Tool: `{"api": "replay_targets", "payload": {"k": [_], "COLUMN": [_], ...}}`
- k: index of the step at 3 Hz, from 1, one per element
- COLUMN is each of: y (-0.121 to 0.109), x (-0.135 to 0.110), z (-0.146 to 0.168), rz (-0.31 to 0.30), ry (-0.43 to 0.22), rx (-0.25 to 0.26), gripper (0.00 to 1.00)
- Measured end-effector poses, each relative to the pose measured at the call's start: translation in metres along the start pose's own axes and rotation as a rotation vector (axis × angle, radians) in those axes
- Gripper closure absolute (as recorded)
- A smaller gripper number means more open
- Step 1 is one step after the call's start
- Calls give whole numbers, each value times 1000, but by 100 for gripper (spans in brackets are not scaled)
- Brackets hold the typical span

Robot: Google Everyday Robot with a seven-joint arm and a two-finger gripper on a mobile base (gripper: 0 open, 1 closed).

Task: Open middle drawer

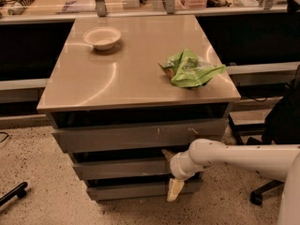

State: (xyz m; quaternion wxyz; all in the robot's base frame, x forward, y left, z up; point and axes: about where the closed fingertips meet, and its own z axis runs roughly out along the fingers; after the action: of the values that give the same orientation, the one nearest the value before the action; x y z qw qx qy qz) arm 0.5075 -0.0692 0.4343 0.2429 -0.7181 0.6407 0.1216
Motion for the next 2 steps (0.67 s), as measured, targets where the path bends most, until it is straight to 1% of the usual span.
{"api": "replay_targets", "payload": {"k": [1,2], "y": [-4,-7], "x": [0,7], "z": [7,17], "rz": [-21,-15], "ry": [59,99], "rx": [26,17], "gripper": [0,0]}}
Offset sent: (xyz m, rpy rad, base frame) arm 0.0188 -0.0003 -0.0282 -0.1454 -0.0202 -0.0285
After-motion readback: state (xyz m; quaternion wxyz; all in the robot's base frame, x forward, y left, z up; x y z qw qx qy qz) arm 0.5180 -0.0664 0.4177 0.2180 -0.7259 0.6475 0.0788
